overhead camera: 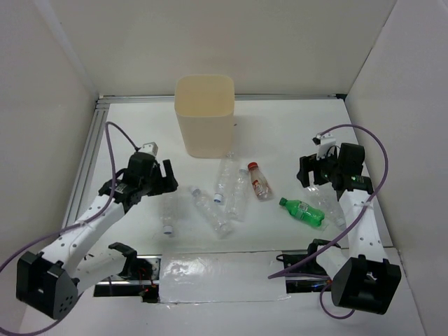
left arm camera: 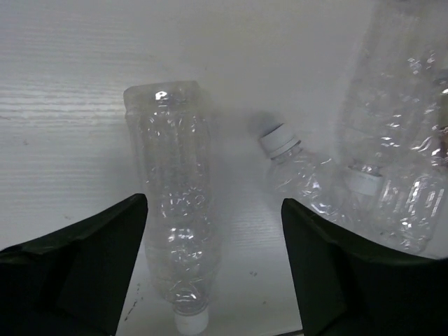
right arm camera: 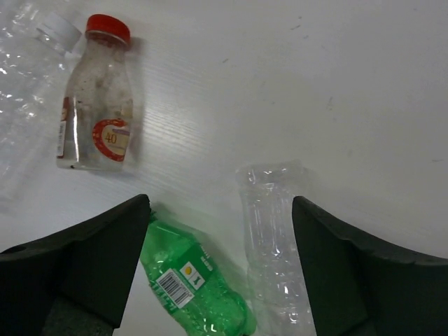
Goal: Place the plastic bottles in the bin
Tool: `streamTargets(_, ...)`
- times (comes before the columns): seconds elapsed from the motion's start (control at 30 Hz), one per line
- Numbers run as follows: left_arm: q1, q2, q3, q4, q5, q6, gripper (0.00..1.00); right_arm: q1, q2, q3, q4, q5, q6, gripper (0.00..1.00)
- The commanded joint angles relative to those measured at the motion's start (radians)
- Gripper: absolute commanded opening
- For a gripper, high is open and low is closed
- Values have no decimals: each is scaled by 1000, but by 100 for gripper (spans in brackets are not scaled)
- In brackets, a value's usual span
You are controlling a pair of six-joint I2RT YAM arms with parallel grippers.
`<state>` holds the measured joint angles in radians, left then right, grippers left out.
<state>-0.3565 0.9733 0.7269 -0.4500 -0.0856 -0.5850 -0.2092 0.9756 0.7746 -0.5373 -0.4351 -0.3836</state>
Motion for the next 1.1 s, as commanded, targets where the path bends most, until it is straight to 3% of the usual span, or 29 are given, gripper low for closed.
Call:
streamTargets(0.0,-64,86,71,-87,-147,-51,93,1,15,46,-24,-96,-26,91)
streamTargets(0.1,-99,177,62,-113,-213,-93,98,1,44,68,-47,-108,-26,98)
streamTargets(0.33,-148,393,33,-60,-270,-167,96,1,21,77,-47,-129,-44,99)
streamTargets(0.43,-157,438,32,-33,-270,-167,77,1,21,89,-65,-129,-54,99)
streamTargets(0.47,-157,438,32,-33,-270,-167,68,1,21,89,-66,-129,-66,99)
streamTargets(0.5,-157,438,32,-23,-261,-167,50,1,21,89,-66,-139,-66,99)
streamTargets(0.6,-157,375,57,-47,-249,-154,28,1,12,89,-75,-151,-80,99)
streamTargets(0.63,-168,325,71,-67,-238,-154,16,1,12,89,-75,-160,-80,99)
streamTargets(0.77,-226,132,250,-170,-180,-90,4,1,12,100,-75,-185,-80,98)
streamTargets(0.83,-246,67,336,-170,-135,-55,0,1,12,100,-64,-194,-80,94)
streamTargets(0.93,-246,34,517,-112,50,48,0,10,21,100,-52,-215,-80,81)
streamTargets(0.97,-246,51,560,-55,129,85,0,10,21,100,-52,-241,-80,76)
streamTargets(1.0,-246,74,660,-29,148,85,0,10,21,100,-43,-241,-80,65)
streamTargets(1.07,-246,172,756,37,161,112,0,19,31,91,-33,-255,-80,55)
